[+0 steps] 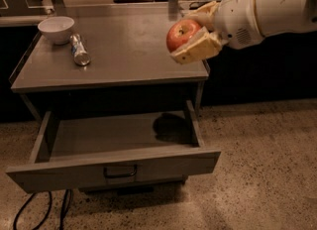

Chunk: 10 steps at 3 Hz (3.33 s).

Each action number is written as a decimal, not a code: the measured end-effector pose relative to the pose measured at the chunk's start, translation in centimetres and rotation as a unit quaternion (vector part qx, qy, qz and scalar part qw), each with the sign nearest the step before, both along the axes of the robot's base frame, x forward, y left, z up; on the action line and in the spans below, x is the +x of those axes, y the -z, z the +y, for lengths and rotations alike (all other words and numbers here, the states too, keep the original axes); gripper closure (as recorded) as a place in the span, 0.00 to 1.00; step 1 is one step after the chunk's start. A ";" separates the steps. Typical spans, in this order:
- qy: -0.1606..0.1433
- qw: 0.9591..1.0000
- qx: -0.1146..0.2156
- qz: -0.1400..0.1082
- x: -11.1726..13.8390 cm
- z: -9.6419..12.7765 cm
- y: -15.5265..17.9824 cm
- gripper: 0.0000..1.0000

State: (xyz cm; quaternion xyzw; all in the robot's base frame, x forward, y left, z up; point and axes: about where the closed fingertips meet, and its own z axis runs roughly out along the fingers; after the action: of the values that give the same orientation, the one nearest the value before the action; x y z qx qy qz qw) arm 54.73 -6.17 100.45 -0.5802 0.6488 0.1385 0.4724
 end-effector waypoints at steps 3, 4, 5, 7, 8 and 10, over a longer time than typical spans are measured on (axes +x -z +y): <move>0.037 0.998 -0.054 -0.015 -0.5 1.0 4.8 1.00; 0.069 0.996 -0.059 -0.007 -1.1 1.9 10.9 1.00; 0.065 0.995 -0.054 0.057 -2.6 3.5 19.4 1.00; -0.021 0.970 0.053 0.236 -2.7 8.5 30.7 1.00; -0.035 0.961 0.071 0.263 -2.3 9.4 32.0 1.00; -0.065 0.939 0.108 0.320 -1.6 11.2 35.3 1.00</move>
Offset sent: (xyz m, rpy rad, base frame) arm 0.0187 0.0002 -0.0365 -0.1224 -0.0153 -0.0800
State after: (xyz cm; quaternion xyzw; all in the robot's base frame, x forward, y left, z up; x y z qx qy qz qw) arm 53.15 5.00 65.11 -0.4915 0.7077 0.4163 0.2902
